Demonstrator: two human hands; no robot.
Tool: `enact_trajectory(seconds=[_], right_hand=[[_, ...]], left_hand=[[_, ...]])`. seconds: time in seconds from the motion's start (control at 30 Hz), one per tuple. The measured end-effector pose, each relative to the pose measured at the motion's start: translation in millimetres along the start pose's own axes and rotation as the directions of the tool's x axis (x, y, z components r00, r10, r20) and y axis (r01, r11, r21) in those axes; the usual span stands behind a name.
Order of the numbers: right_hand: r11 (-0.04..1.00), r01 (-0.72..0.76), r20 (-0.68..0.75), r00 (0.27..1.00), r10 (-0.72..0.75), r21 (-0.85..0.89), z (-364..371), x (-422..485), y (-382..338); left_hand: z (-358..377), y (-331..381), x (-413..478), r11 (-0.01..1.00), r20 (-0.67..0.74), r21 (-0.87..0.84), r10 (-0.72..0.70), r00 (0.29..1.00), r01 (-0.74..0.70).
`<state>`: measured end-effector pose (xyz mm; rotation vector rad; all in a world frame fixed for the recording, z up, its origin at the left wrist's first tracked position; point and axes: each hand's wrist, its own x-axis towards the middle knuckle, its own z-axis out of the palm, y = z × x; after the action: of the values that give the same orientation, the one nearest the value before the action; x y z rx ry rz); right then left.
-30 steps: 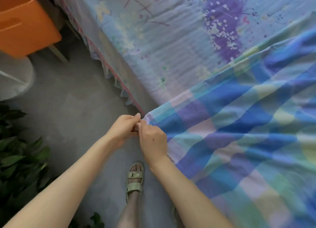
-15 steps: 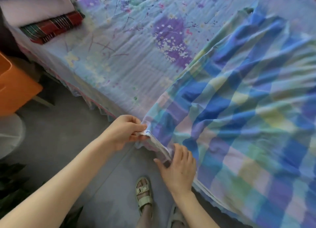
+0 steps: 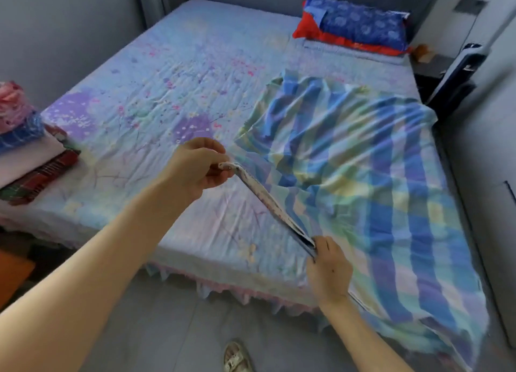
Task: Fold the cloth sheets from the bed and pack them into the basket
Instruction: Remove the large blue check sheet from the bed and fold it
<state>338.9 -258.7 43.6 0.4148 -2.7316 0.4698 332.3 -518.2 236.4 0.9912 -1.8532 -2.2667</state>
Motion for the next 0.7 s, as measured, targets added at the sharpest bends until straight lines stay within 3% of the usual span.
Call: enact_trajectory(seconds=[0.13, 0.27, 0.33, 0.43, 0.53, 0.6, 0.7], right_hand=[[0.983, -0.013, 0.097, 0.995, -0.005, 0.181, -44, -5, 19], [0.856, -0.273, 0.265, 0.95, 0.167, 0.439, -88, 2, 26], [0.806, -0.318, 0.276, 0.94, 0.2, 0.5, -99, 4, 28], [0.867, -0.31, 0.168, 0.95, 0.264, 0.39, -108, 7, 22], [0.946, -0.26, -0.088, 0.956, 0.281, 0.196, -102, 17, 15], [0.965, -0.247, -0.136, 0.957, 0.257, 0.084, -99, 22, 15], [0.967, -0.248, -0.174, 0.951, 0.254, 0.059, -95, 17, 32]], left_hand=[[26, 39, -16, 0.999, -0.022, -0.011, 0.041, 0.999, -0.042], [44, 66, -31, 0.997, 0.018, -0.002, 0.076, 0.997, -0.076], [51, 76, -37, 0.996, 0.051, 0.01, 0.083, 0.995, -0.084], [60, 85, -45, 0.992, 0.097, 0.064, 0.105, 0.99, -0.111], [66, 90, -46, 0.987, 0.109, 0.109, 0.104, 0.989, -0.116], [68, 93, -48, 0.986, 0.116, 0.123, 0.102, 0.988, -0.117], [69, 100, -48, 0.989, 0.106, 0.103, 0.092, 0.99, -0.103]])
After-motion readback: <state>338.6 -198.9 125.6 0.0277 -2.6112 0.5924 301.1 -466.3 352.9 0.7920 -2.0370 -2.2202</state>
